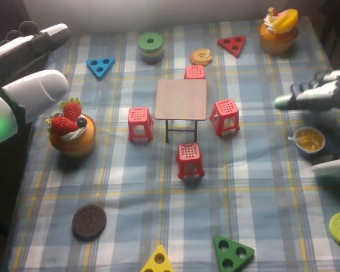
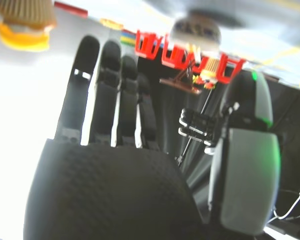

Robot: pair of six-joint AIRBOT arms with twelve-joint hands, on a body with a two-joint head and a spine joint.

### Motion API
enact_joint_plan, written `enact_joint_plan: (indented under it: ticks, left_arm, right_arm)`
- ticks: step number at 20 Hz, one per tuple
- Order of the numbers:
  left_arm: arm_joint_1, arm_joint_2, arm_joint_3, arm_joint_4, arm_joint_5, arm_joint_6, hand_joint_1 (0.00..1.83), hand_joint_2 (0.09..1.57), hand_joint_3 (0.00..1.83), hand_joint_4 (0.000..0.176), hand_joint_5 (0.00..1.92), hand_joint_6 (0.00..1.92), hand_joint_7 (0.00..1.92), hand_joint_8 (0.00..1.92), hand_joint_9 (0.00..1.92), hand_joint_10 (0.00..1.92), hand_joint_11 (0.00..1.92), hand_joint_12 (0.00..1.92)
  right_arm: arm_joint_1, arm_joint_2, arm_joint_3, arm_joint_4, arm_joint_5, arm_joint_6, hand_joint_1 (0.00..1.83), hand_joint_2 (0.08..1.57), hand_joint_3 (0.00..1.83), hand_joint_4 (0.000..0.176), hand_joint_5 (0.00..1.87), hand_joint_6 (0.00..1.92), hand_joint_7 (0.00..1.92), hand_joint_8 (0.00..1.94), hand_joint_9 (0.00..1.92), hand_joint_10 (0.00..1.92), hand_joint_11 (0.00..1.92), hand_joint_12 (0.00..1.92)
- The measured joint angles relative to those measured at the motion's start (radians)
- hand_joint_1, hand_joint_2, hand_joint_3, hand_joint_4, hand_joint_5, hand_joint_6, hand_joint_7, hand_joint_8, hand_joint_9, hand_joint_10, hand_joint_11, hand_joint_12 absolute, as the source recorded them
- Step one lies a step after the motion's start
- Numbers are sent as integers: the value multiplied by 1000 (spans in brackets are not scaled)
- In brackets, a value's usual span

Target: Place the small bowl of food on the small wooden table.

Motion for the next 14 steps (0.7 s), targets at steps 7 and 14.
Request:
enact_joint_plan:
  ticks: [7,14]
  left_arm:
    - [0,0,2,2,0,-18,132,1192,0,166,246,0,166,4,82,1,0,0]
    - [0,0,3,-1,-1,-21,132,1199,1,166,229,2,178,3,96,3,0,0]
  right_arm:
    - [39,-4,11,-50,-65,2,877,923,0,0,712,11,775,0,762,3,526,535]
    - [39,-4,16,-50,-71,2,890,927,0,0,756,12,847,9,843,16,460,805]
